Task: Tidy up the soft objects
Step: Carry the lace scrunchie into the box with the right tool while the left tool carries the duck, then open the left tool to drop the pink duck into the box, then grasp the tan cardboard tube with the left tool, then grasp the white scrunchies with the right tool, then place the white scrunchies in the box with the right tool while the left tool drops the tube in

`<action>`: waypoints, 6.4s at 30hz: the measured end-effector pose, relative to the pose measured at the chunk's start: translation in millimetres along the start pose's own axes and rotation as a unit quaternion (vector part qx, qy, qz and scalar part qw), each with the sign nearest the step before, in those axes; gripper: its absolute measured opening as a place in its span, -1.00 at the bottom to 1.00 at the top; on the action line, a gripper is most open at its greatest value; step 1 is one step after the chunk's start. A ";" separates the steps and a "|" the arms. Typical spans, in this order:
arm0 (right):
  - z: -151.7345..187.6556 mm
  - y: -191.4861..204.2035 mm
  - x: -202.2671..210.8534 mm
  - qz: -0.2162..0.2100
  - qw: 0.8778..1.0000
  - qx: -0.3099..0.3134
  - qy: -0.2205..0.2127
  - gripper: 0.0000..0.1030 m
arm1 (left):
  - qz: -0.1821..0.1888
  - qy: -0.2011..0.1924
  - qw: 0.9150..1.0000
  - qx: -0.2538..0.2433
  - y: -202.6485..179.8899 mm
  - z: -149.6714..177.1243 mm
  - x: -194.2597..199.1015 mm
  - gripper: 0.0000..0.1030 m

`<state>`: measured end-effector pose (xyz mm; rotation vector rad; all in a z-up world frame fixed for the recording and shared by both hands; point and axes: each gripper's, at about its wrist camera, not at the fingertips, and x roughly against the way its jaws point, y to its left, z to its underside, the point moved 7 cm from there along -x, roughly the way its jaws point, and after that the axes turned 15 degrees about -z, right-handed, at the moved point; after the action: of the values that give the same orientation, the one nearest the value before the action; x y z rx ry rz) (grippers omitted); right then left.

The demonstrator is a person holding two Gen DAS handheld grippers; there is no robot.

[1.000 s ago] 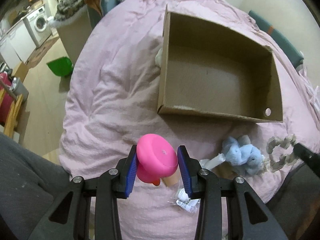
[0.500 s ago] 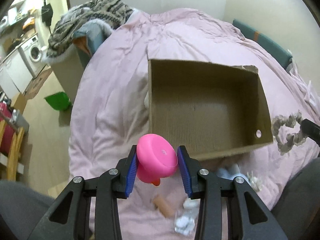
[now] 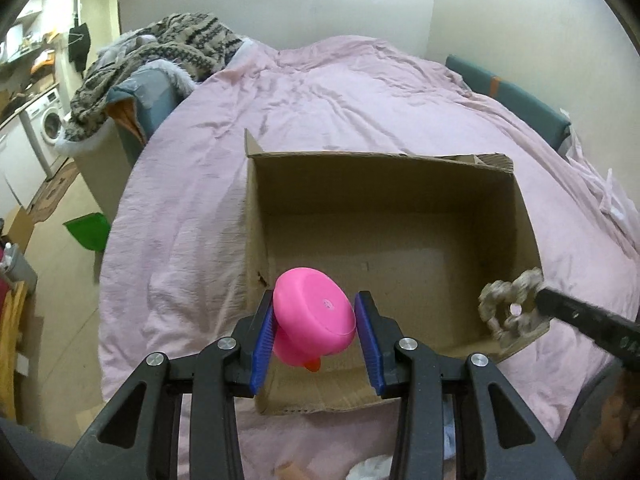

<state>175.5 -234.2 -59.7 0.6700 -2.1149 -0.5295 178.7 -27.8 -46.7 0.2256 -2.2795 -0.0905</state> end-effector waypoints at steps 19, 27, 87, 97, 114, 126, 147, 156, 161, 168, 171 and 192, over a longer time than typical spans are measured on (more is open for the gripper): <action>11.4 -23.7 -23.8 0.031 0.999 -0.026 0.031 -0.81 | 0.003 0.019 1.000 0.000 -3.7 10.3 -14.9 -0.31; 10.9 -23.5 -23.9 0.026 0.999 -0.030 0.028 -0.81 | 0.010 0.016 1.000 -0.001 -7.1 11.4 -12.3 -0.31; 14.0 2.4 38.8 0.066 0.997 0.020 -0.020 1.00 | -0.023 -0.012 0.999 0.041 37.1 22.6 44.2 0.27; 36.1 -18.2 46.7 0.091 0.996 0.003 0.016 1.00 | -0.022 0.105 0.993 0.055 52.8 62.7 24.4 0.27; 46.4 -41.8 40.9 0.124 0.991 -0.037 0.014 1.00 | 0.012 0.333 0.939 0.091 22.0 162.0 -45.0 -0.31; 50.1 -45.7 31.7 0.100 0.993 -0.050 0.033 1.00 | -0.016 0.302 0.951 0.063 33.6 151.3 -37.2 -0.86; 121.0 -68.7 -32.8 0.094 0.961 -0.143 0.217 0.10 | -0.006 0.199 0.978 0.062 37.8 112.0 -0.6 -0.86; 122.6 -61.3 -35.8 0.112 0.962 -0.123 0.217 -0.64 | -0.004 0.197 0.978 0.066 40.8 108.8 -3.2 -0.86; 104.0 -38.4 -13.2 0.097 0.977 -0.094 0.168 -0.64 | 0.002 0.183 0.980 0.074 43.5 103.1 4.0 -0.86; 86.1 -4.8 13.7 0.069 0.986 -0.069 0.136 -0.64 | 0.009 0.164 0.983 0.080 47.4 95.8 16.5 -0.86; 66.3 1.0 28.9 0.055 0.989 -0.065 0.124 -0.64 | 0.014 0.153 0.985 0.083 49.8 90.3 21.8 -0.86; -3.0 22.2 10.8 -0.029 0.999 0.005 0.044 -0.63 | 0.019 0.078 0.996 0.029 26.2 27.2 24.8 -0.86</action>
<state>166.3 -224.3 -38.7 0.7489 -2.0232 -0.5123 138.7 -7.1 -42.6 0.2109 -2.1311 0.0132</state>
